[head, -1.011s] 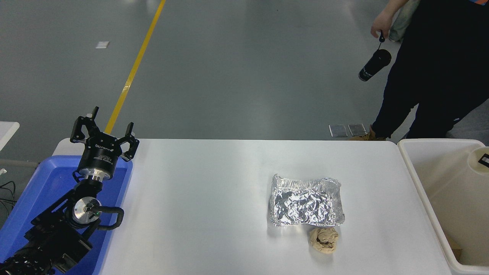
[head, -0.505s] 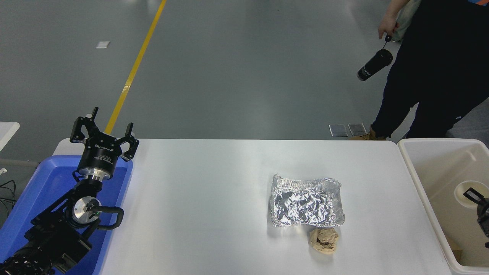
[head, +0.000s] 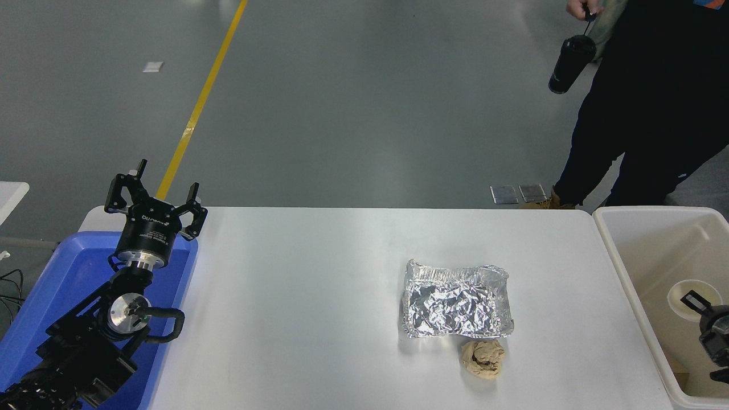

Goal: Pick up paper cup place in dustbin

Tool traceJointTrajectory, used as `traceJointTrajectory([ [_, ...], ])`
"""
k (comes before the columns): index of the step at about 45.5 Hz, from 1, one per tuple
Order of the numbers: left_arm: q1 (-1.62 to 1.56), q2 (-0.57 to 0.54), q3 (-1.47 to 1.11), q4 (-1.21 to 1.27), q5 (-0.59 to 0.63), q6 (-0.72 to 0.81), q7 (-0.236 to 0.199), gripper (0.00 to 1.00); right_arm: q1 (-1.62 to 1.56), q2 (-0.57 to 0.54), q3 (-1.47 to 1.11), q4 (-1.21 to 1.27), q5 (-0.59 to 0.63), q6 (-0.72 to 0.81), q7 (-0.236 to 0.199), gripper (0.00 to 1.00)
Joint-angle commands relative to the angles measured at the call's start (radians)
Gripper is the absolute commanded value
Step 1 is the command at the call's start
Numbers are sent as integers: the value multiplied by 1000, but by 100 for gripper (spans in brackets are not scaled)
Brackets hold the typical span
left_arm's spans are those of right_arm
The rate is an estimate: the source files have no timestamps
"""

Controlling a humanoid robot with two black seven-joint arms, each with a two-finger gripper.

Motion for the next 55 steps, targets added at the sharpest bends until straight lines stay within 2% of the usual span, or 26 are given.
traceJointTrajectory([
  [1,-1,0,-1,0,0,0,0,98,4,16,0,0,4,-79,2,99],
  [7,0,0,-1,0,0,0,0,98,18,19,0,8,8,-96,2,99],
  [17,-1,0,1,0,0,0,0,98,228,10,-32,83,8,-86,2,100],
  [28,-1,0,1,0,0,0,0,98,553,12,-268,348,6,-81,2,100],
  [38,-3,-1,3,-2,0,0,2,98,800,21,-314,600,6,-55,2,100],
  [55,-3,0,4,-2,0,0,2,98,1173,188,-586,859,8,134,2,100],
])
